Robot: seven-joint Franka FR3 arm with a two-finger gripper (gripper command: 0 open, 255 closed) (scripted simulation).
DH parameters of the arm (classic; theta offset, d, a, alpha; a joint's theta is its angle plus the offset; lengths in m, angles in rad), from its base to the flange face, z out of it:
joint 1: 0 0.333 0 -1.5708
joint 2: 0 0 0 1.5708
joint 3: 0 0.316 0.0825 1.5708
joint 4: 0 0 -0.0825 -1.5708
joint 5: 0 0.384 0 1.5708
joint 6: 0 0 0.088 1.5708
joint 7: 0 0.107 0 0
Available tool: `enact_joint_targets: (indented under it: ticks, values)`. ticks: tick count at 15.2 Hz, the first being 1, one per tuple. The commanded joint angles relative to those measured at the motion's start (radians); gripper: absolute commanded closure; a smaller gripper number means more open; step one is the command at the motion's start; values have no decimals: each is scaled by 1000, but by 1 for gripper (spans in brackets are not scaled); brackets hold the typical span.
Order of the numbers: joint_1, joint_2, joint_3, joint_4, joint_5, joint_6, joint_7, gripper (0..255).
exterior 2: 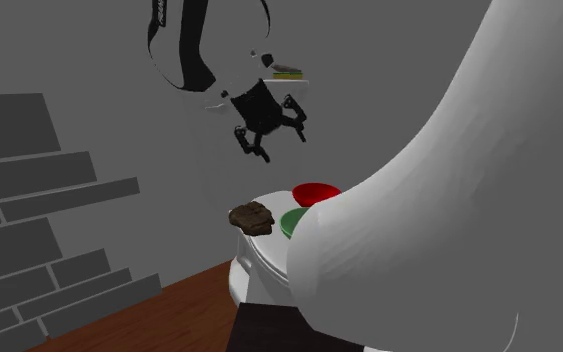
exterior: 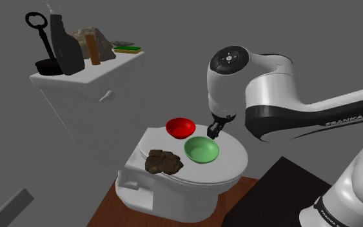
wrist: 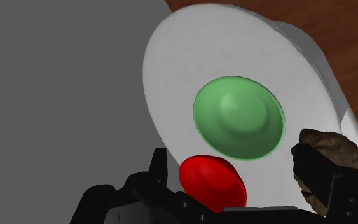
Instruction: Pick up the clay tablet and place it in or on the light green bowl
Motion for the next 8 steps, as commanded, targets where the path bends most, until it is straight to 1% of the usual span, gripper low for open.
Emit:
enact_joint_targets:
  ticks: [1, 3, 5, 6, 7, 8]
  values:
    - [-29, 85, 84, 27, -102, 9, 88, 0]
    - [-59, 191, 171, 66, -222, -13, 187, 0]
    - [-79, 320, 249, 113, -363, -67, 295, 0]
    - [-77, 395, 278, 139, -440, -108, 349, 0]
    - [-64, 474, 296, 167, -517, -156, 400, 0]
    - [-38, 552, 300, 195, -590, -208, 444, 0]
